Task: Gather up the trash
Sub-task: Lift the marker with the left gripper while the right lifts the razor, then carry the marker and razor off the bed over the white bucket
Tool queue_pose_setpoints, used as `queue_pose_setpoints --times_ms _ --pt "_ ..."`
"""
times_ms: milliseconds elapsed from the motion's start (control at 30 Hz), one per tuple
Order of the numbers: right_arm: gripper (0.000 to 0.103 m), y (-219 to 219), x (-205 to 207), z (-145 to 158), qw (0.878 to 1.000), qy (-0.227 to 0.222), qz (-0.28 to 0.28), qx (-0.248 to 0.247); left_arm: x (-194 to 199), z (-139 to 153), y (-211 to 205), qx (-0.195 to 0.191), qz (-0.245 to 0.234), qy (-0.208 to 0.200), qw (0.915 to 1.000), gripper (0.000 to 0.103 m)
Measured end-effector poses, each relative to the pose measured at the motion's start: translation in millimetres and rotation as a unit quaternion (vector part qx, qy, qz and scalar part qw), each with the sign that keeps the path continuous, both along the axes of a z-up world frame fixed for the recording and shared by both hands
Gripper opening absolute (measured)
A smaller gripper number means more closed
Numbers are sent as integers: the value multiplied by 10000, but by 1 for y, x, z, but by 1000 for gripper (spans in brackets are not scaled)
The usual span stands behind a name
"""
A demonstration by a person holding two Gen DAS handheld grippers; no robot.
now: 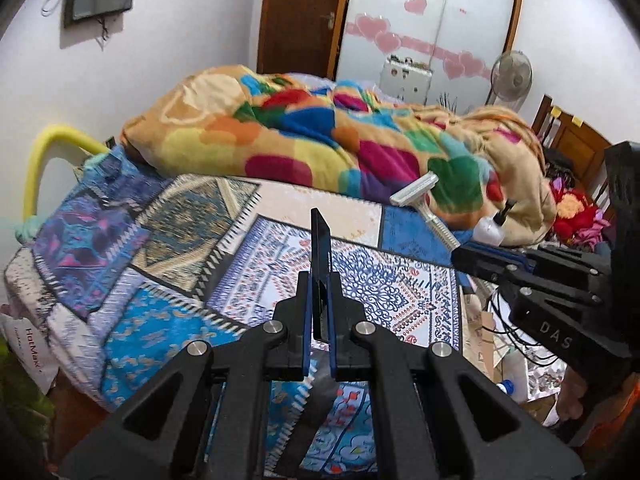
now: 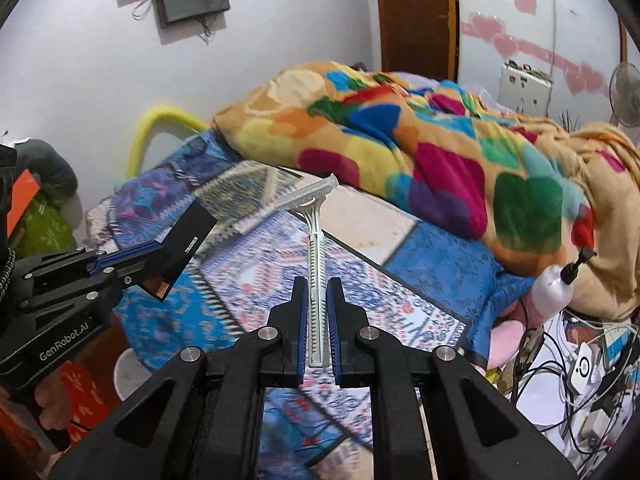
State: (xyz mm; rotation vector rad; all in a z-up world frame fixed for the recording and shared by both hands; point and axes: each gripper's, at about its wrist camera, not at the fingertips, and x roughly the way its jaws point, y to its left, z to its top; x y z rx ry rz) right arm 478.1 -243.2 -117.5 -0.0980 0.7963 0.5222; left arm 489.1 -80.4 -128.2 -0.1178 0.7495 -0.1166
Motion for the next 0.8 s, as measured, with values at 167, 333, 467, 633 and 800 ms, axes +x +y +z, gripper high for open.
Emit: queue_pose_setpoints --times_ms 167,333,467,633,800 --pt "9 24 -28 21 9998 -151 138 65 -34 24 25 4 147 -212 9997 5" --pt "9 51 -54 32 9992 -233 322 94 -72 37 61 88 370 -325 9987 5" --pt "9 77 -74 35 9984 -220 502 139 -100 39 91 151 589 -338 9976 5" --pt "9 111 -98 34 9965 -85 752 355 -137 33 133 64 918 -305 9953 5" --pt "9 150 -117 28 9935 7 1096 294 -172 21 176 9 1295 -229 9913 5"
